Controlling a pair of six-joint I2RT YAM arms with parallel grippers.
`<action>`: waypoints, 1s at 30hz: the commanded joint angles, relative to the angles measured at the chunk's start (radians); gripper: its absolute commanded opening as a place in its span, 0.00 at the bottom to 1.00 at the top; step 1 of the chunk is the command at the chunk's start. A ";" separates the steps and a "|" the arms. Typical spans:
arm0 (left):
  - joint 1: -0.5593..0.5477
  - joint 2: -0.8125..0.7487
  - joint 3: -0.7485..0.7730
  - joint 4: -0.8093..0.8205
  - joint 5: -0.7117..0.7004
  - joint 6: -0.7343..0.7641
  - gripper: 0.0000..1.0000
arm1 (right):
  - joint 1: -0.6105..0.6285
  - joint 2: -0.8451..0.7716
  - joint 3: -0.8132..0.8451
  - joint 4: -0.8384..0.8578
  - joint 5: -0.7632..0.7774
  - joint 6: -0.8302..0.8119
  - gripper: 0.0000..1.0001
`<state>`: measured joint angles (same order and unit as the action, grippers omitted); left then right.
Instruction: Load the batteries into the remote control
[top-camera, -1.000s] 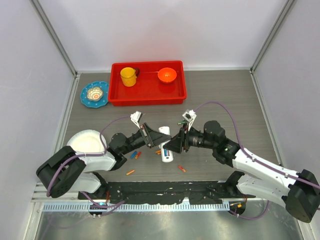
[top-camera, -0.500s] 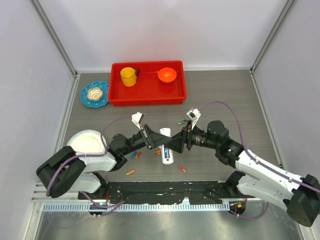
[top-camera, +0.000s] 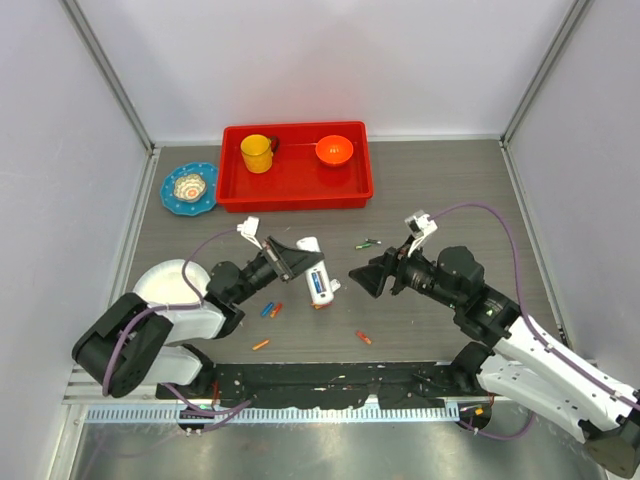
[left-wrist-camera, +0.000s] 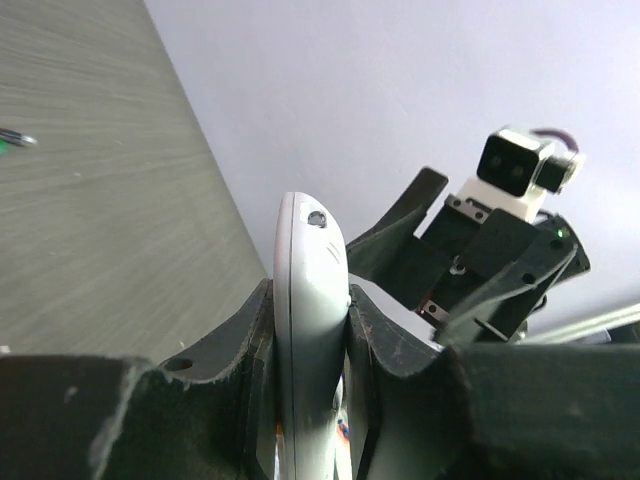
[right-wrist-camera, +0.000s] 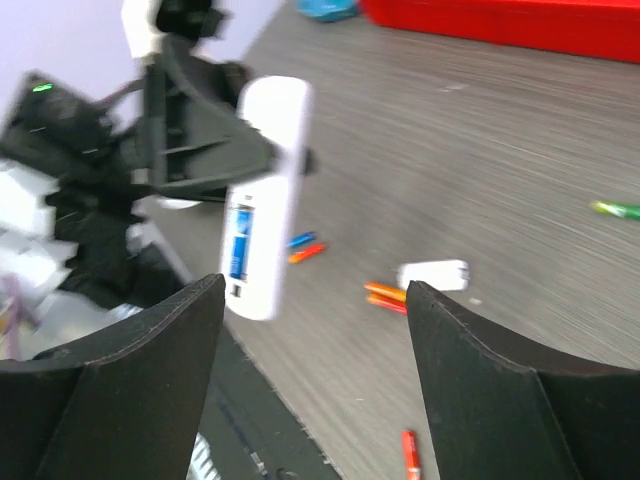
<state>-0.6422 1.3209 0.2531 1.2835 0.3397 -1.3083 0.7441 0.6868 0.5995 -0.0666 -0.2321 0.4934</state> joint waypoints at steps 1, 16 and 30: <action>0.091 -0.046 -0.032 0.050 0.001 -0.028 0.00 | -0.003 0.020 0.002 -0.142 0.380 0.005 0.76; 0.187 -0.624 -0.084 -0.595 -0.034 0.080 0.00 | 0.011 0.312 0.062 -0.205 0.427 -0.068 0.68; 0.205 -0.957 -0.080 -0.851 -0.201 0.093 0.00 | 0.287 0.632 0.102 0.201 0.369 -0.148 0.66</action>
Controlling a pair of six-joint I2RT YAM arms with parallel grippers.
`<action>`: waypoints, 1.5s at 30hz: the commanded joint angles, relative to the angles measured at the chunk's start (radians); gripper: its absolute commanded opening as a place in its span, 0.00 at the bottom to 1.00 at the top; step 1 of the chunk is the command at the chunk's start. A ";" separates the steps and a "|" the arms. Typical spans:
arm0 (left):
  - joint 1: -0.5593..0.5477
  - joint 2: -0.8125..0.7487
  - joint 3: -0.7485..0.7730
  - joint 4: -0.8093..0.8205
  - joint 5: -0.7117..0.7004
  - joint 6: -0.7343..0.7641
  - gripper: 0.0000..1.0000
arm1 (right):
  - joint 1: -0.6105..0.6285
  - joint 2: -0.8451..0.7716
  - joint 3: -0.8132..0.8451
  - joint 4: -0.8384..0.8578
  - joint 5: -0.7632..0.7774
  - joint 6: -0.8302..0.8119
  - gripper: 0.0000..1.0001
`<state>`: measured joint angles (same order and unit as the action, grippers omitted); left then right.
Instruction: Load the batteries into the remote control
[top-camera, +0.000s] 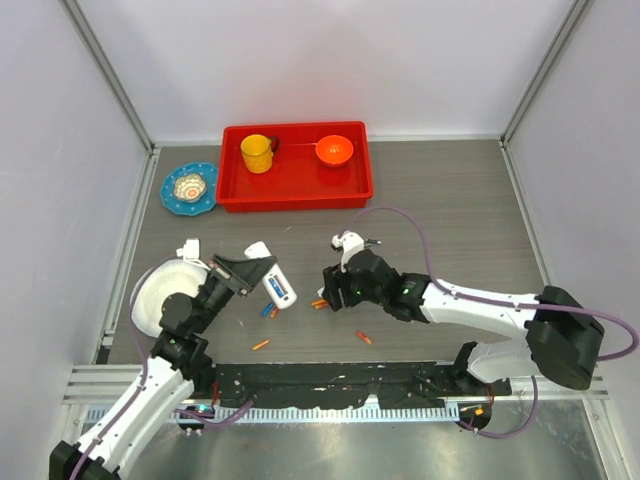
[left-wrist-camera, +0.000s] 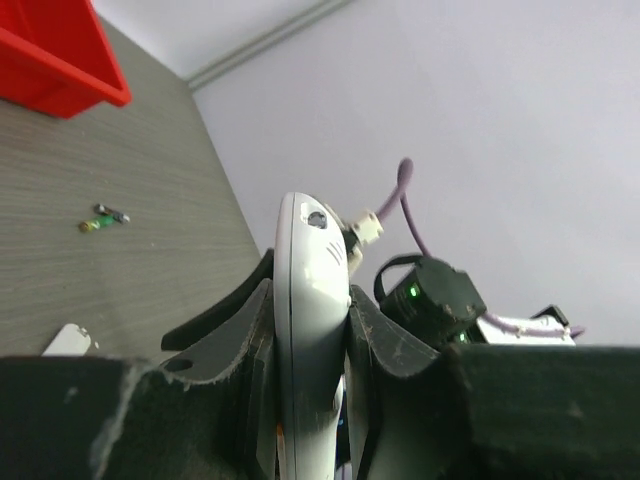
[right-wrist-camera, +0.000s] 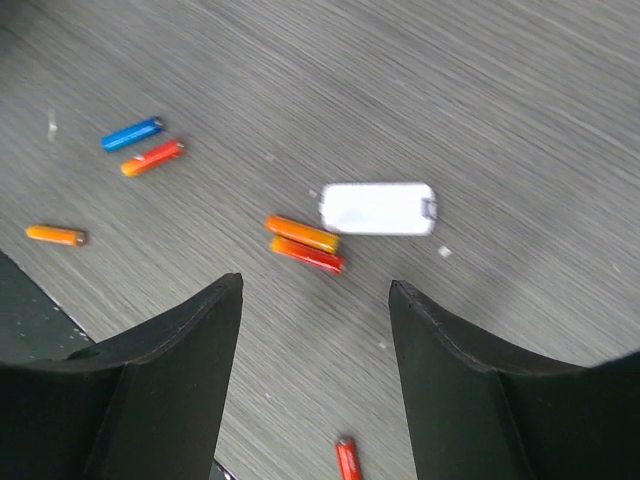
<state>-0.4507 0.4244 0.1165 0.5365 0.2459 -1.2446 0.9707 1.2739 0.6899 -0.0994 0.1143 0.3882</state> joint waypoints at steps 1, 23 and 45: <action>0.018 -0.068 0.077 -0.159 -0.126 0.031 0.00 | 0.071 0.062 0.011 0.284 0.031 -0.052 0.67; 0.037 -0.177 0.150 -0.418 -0.454 0.010 0.00 | 0.223 0.397 0.148 0.466 0.054 -0.232 0.79; 0.038 -0.260 0.144 -0.518 -0.528 0.028 0.00 | 0.322 0.610 0.355 0.440 0.160 -0.305 0.79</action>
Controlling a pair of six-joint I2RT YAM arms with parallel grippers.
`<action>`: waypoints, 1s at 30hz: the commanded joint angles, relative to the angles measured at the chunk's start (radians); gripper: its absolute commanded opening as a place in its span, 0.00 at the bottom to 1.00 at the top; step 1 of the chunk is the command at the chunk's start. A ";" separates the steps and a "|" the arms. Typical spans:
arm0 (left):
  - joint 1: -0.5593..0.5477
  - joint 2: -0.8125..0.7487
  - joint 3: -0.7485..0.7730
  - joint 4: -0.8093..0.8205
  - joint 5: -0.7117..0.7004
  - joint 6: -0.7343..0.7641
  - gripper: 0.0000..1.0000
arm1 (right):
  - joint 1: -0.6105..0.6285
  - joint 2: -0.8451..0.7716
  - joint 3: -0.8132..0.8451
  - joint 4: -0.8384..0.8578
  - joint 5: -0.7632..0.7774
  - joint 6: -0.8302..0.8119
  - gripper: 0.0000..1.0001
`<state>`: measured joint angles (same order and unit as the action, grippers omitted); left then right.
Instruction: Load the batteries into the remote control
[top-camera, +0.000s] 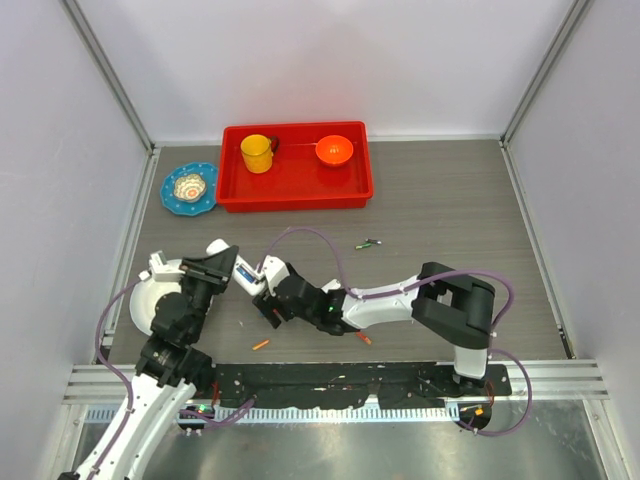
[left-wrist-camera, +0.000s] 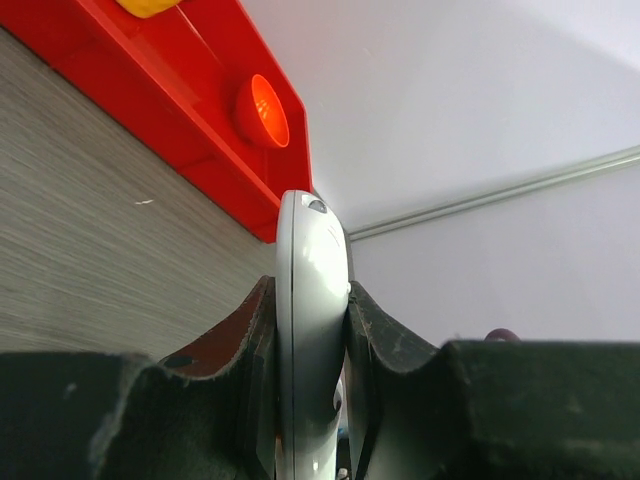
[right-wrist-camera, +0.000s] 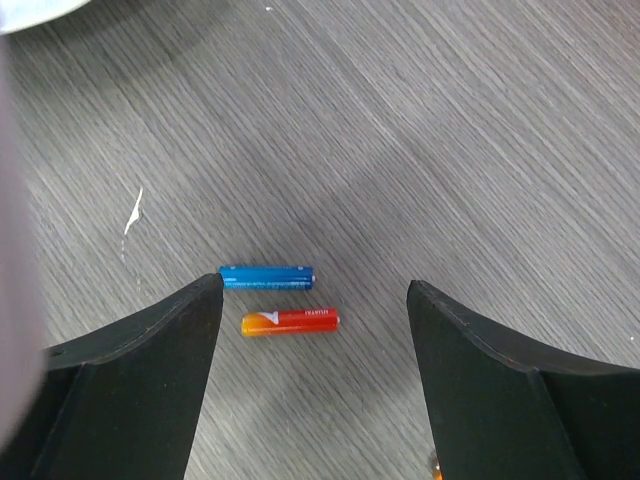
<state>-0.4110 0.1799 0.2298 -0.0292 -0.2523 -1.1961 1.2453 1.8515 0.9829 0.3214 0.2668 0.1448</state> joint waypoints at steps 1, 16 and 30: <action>-0.002 -0.019 0.031 0.046 -0.034 -0.020 0.00 | 0.051 0.038 0.069 0.016 0.009 -0.063 0.79; -0.003 -0.077 0.014 -0.012 -0.068 -0.013 0.00 | 0.091 0.089 0.085 -0.001 0.022 -0.033 0.76; -0.002 -0.129 -0.004 -0.035 -0.074 0.016 0.00 | 0.091 0.002 -0.024 0.116 0.035 0.012 0.76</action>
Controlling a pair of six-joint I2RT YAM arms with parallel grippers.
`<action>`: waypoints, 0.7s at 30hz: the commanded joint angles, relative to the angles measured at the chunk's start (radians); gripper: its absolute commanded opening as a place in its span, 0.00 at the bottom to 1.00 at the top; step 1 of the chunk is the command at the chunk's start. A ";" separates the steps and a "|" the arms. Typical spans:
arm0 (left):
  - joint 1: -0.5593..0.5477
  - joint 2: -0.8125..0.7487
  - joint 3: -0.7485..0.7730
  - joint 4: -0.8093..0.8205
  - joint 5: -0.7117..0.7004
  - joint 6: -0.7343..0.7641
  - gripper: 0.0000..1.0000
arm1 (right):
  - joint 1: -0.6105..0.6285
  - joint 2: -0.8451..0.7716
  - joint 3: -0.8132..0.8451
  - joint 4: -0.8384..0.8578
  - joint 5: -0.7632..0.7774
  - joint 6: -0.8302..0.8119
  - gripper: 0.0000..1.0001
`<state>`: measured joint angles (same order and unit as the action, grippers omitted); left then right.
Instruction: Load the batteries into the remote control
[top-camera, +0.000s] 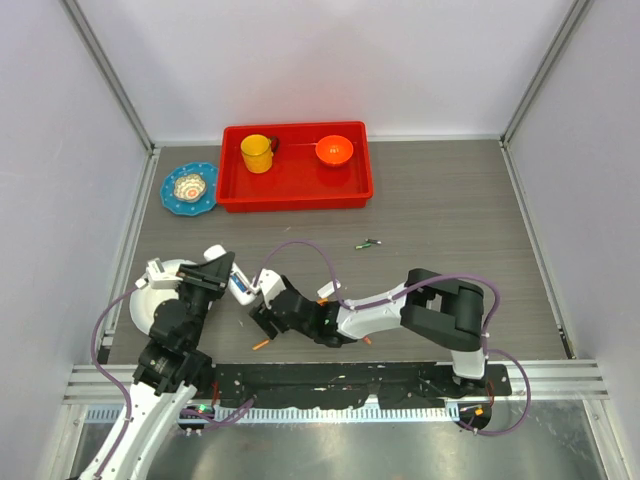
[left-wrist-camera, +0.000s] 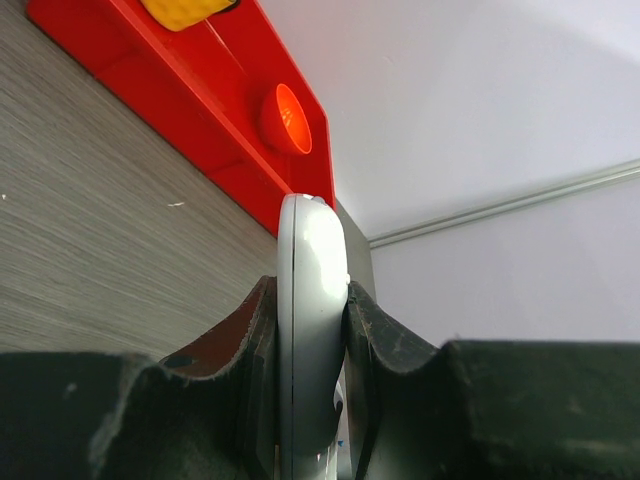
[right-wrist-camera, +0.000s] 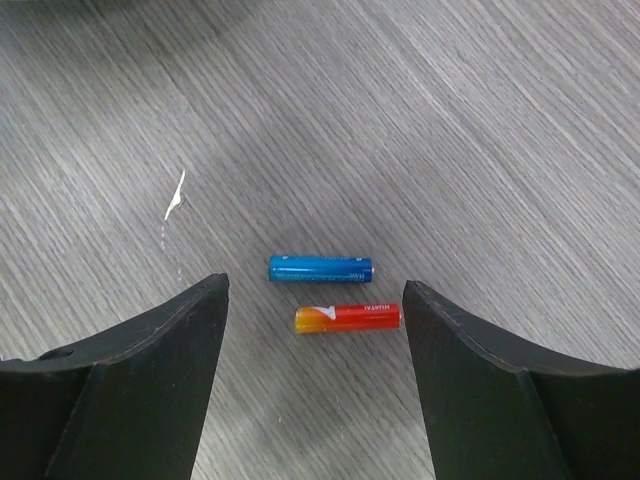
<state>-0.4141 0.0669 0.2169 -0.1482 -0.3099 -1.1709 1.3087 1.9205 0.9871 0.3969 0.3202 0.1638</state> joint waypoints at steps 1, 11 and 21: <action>0.000 -0.015 0.007 0.084 -0.012 -0.006 0.00 | 0.027 -0.078 -0.039 0.048 -0.015 -0.004 0.76; 0.001 -0.032 -0.017 0.055 0.000 0.013 0.00 | 0.026 -0.176 -0.045 0.048 0.025 0.011 0.80; 0.000 0.089 0.127 0.140 -0.060 0.045 0.00 | -0.003 -0.207 -0.133 0.109 0.037 0.002 0.78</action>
<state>-0.4141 0.0864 0.2211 -0.1177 -0.3286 -1.1633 1.3182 1.7378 0.8711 0.4412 0.3389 0.1642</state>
